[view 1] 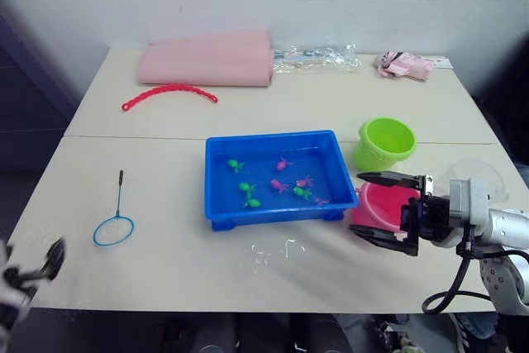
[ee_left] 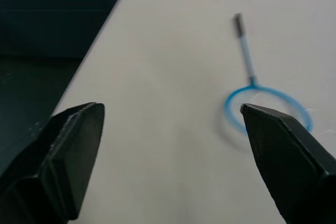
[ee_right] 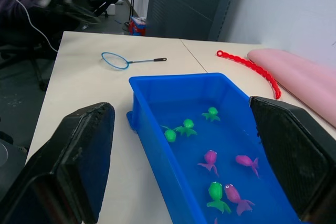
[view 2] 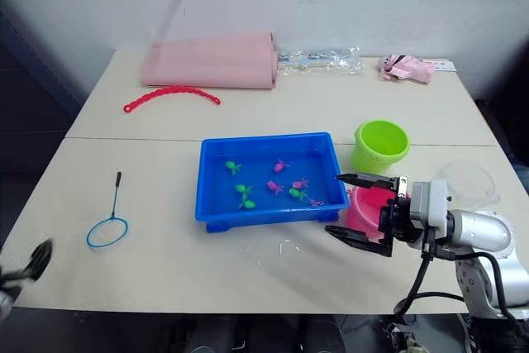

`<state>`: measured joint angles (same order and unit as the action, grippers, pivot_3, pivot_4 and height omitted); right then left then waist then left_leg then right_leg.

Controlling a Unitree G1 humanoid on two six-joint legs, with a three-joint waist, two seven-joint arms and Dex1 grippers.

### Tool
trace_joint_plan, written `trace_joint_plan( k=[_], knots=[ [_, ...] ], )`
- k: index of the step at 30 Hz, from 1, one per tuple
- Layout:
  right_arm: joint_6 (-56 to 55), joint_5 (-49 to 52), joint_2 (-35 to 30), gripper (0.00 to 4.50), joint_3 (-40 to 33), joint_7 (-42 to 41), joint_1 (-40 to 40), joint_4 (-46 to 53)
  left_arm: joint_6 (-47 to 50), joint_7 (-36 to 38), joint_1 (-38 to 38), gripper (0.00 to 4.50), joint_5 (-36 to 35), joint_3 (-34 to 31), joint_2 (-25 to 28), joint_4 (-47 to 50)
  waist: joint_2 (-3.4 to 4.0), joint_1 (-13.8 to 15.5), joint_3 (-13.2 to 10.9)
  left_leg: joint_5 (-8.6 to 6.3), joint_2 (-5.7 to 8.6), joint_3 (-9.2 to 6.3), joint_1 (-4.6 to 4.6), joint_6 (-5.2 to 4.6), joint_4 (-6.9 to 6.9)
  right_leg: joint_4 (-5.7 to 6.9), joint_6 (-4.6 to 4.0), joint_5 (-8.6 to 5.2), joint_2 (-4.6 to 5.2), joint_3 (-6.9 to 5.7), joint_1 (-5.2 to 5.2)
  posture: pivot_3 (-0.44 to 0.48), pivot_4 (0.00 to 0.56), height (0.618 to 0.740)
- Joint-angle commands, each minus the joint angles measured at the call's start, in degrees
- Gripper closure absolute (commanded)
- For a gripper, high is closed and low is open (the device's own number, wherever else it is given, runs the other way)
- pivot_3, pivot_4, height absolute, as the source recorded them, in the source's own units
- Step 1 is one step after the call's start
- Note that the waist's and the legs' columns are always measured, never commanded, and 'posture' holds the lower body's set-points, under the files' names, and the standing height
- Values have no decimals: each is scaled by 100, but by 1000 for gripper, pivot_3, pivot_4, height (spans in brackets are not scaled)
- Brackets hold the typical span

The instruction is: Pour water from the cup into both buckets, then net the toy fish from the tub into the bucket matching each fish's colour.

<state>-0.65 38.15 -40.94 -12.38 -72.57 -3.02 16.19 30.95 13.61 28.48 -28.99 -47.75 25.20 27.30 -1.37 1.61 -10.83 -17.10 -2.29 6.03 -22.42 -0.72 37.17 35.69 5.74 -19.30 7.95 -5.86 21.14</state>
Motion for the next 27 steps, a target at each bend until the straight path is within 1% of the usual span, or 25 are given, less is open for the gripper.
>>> trace_joint_plan(
  k=[1,3,5,7,11,15,17,18,21,22,24,25,26,27],
  knots=[
    [-124,-35,129,125,14,46,-189,-78,2052,-997,-1256,0,-162,616,669,331,2,-20,1,1,0,0,0,1,1,1,0,1,0,0,-1,0,150,740],
    [-149,-114,183,125,116,94,-283,-84,2491,-1263,-1930,0,-27,851,800,-29,3,-50,1,5,-1,1,1,-1,0,3,0,1,-6,1,-4,0,150,740],
    [-168,-187,227,125,189,136,-340,-64,2607,-1265,-2518,0,126,1197,932,-607,5,-122,1,21,-4,6,2,-13,0,8,1,2,-17,5,-1,0,150,740],
    [-213,-274,261,125,228,171,-380,-58,2722,-1238,-2959,0,319,1579,1055,-1240,4,-163,0,38,-16,19,4,20,-8,13,1,1,-40,-8,8,0,150,740],
    [-357,-465,301,125,213,295,-440,-78,2434,-1123,-3770,0,705,2098,1093,-2672,3,-167,1,44,-24,47,3,30,-3,33,-1,0,-54,-12,33,0,150,740],
    [-537,-652,337,125,172,475,-397,-45,2050,-872,-4241,0,981,2445,1113,-3835,0,-160,3,44,-25,49,4,29,1,35,1,1,-52,-11,33,0,150,740],
    [-611,-714,337,0,170,526,-335,-11,1913,-745,-4363,572,1074,2611,1103,-4206,3,-157,5,46,-24,50,9,32,-2,39,1,1,-51,-9,33,0,150,740],
    [-654,-744,337,0,169,541,-307,10,1843,-715,-4400,711,1093,2630,1079,-4343,3,-155,5,46,-24,50,9,32,-2,41,1,1,-50,-8,33,0,150,740],
    [-705,-772,317,0,164,578,-232,152,1888,-591,-4394,1890,1055,2645,1051,-4496,8,-140,8,48,-24,50,14,35,-2,46,0,1,-49,-8,32,0,150,740],
    [-713,-778,319,0,159,598,-198,178,1900,-564,-4367,2085,1056,2656,1055,-4491,14,-130,11,49,-24,50,15,35,-2,46,0,1,-49,-8,31,0,150,740],
    [-766,-806,320,0,146,627,-131,165,1841,-561,-4364,2770,1058,2609,1024,-4513,26,-147,18,54,-23,56,27,35,-1,70,0,1,-44,3,32,0,150,740],
    [-787,-819,320,0,135,651,-97,161,1822,-524,-4347,3211,1070,2593,1033,-4497,26,-149,18,54,-23,56,30,36,-1,72,0,0,-43,4,32,0,150,740],
    [-804,-833,316,0,121,680,-63,167,1788,-473,-4314,3449,1073,2571,1061,-4432,27,-151,18,54,-23,56,30,36,-1,73,0,0,-43,4,32,0,150,740],
    [-788,-828,305,0,100,736,-36,203,1685,-353,-4276,3873,1049,2546,1106,-4324,27,-152,18,55,-23,56,31,36,-1,74,0,0,-43,4,32,0,150,740]
  ],
)
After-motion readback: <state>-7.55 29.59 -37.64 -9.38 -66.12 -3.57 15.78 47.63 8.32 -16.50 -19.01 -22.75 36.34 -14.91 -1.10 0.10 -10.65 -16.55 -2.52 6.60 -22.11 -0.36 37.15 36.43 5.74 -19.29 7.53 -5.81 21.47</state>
